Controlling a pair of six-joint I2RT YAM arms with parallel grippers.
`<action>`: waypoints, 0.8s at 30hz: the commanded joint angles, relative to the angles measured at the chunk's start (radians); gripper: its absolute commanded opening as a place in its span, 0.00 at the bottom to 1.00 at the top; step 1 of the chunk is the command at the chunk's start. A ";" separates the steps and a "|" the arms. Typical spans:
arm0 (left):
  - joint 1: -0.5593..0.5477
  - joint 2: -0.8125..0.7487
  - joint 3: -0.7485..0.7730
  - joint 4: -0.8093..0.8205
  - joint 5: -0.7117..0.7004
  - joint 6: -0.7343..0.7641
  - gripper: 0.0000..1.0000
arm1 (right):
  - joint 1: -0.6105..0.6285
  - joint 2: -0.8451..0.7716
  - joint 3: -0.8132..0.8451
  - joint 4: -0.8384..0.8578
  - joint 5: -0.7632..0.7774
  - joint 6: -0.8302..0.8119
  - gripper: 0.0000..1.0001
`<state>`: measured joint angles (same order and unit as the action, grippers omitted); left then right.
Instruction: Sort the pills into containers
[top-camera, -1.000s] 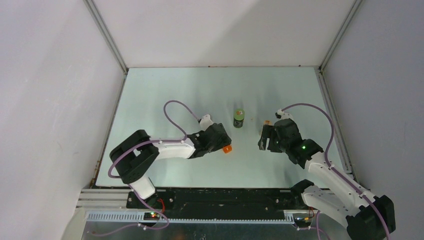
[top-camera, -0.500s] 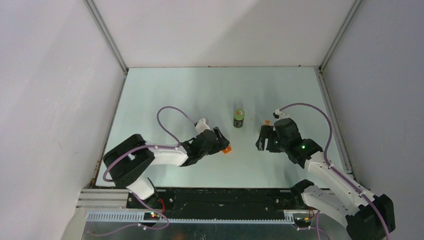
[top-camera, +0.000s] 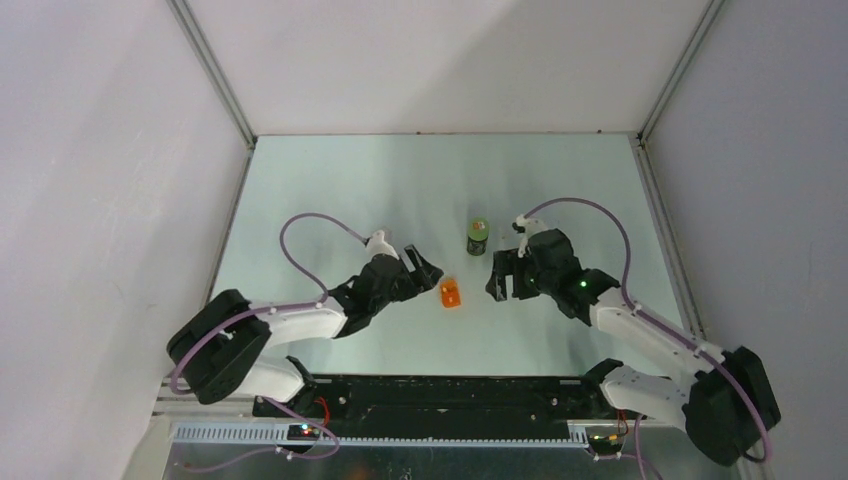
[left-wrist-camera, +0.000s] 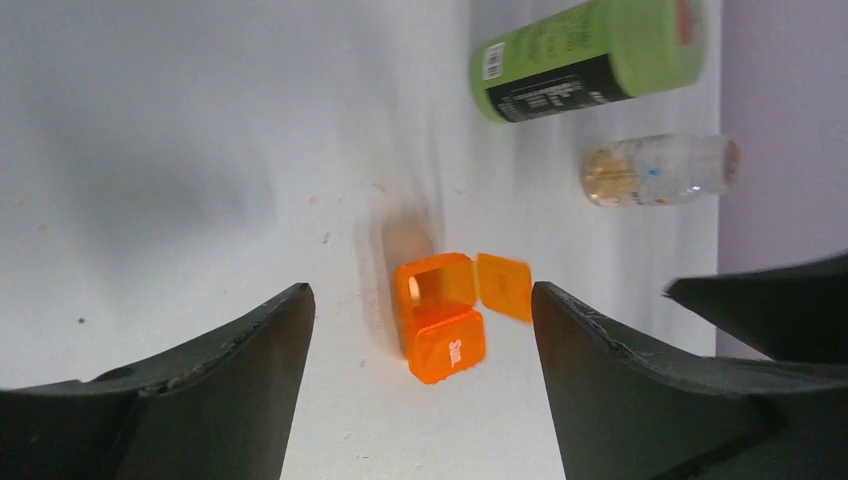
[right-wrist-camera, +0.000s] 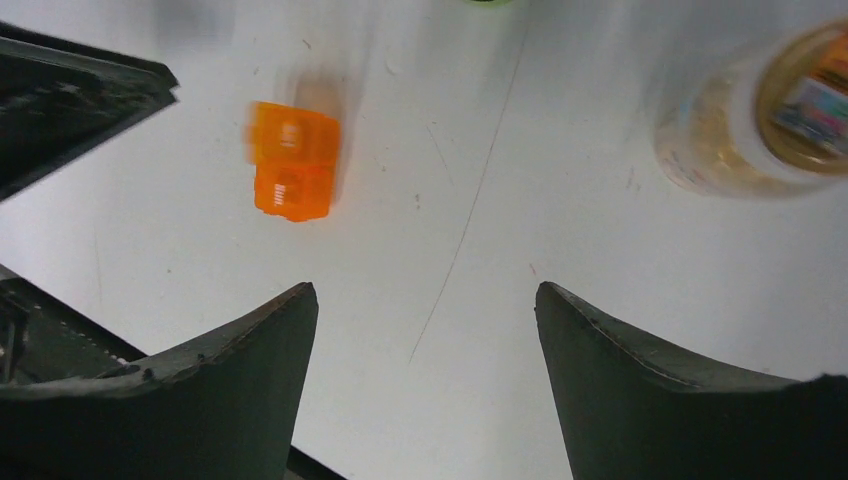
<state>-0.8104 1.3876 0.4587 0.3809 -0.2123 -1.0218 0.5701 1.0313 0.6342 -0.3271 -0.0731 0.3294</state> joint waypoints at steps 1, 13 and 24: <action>0.009 -0.070 0.049 -0.018 0.065 0.126 0.85 | 0.047 0.114 0.067 0.095 0.049 -0.073 0.84; 0.011 -0.163 0.081 -0.282 -0.060 0.077 0.85 | 0.163 0.290 0.195 0.040 0.214 0.009 0.83; 0.048 -0.356 0.073 -0.453 -0.225 -0.020 0.87 | 0.271 0.385 0.210 0.074 0.318 0.085 0.87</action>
<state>-0.7845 1.0756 0.5152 -0.0143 -0.3523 -1.0008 0.8085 1.3529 0.8009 -0.2924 0.1627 0.3851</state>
